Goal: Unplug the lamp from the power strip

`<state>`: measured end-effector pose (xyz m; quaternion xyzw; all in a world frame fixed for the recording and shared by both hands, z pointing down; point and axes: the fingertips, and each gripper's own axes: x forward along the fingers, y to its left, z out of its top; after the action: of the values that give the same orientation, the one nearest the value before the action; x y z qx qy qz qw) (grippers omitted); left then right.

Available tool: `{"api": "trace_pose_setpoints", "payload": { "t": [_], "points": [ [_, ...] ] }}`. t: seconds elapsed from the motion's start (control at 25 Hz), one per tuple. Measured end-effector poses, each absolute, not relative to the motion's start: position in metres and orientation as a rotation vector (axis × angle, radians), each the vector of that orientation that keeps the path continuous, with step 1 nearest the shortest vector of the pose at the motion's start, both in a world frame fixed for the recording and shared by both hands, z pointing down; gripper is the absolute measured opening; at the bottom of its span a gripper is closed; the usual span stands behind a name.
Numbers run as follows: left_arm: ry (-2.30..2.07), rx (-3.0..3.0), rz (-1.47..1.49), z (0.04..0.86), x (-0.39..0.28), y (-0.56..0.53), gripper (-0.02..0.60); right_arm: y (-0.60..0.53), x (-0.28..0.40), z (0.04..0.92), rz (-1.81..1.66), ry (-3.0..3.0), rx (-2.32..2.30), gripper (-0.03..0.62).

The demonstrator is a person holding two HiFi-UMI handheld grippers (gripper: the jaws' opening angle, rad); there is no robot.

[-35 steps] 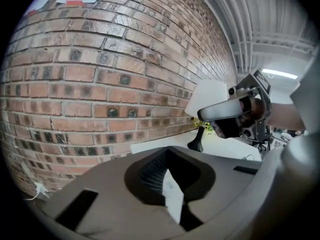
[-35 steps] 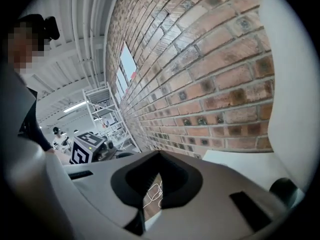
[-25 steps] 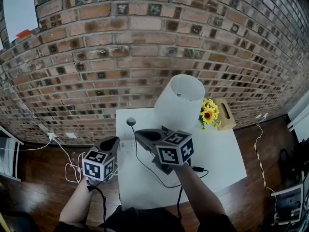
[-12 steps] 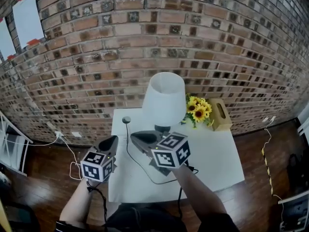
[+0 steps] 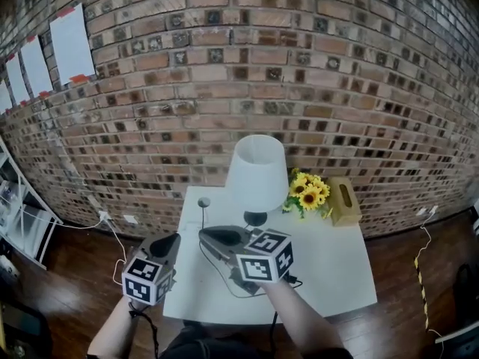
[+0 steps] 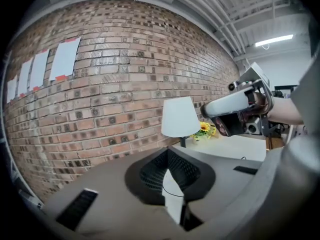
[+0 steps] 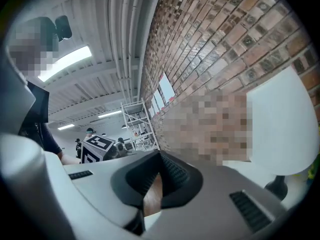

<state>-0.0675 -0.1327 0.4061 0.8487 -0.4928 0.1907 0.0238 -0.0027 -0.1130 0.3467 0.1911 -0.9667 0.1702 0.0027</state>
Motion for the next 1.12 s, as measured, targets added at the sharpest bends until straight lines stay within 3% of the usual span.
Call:
{"api": "trace_pose_setpoints", "payload": {
  "t": [0.48, 1.12],
  "points": [
    [-1.600, 2.597, 0.272, 0.369, -0.107, -0.095, 0.015, -0.069, -0.042, 0.355, 0.493, -3.000, 0.454, -0.015],
    [-1.375, 2.650, 0.174, 0.379, -0.175, -0.068, 0.014, -0.031, -0.127, 0.352, 0.473, -2.952, 0.659, -0.015]
  ]
}}
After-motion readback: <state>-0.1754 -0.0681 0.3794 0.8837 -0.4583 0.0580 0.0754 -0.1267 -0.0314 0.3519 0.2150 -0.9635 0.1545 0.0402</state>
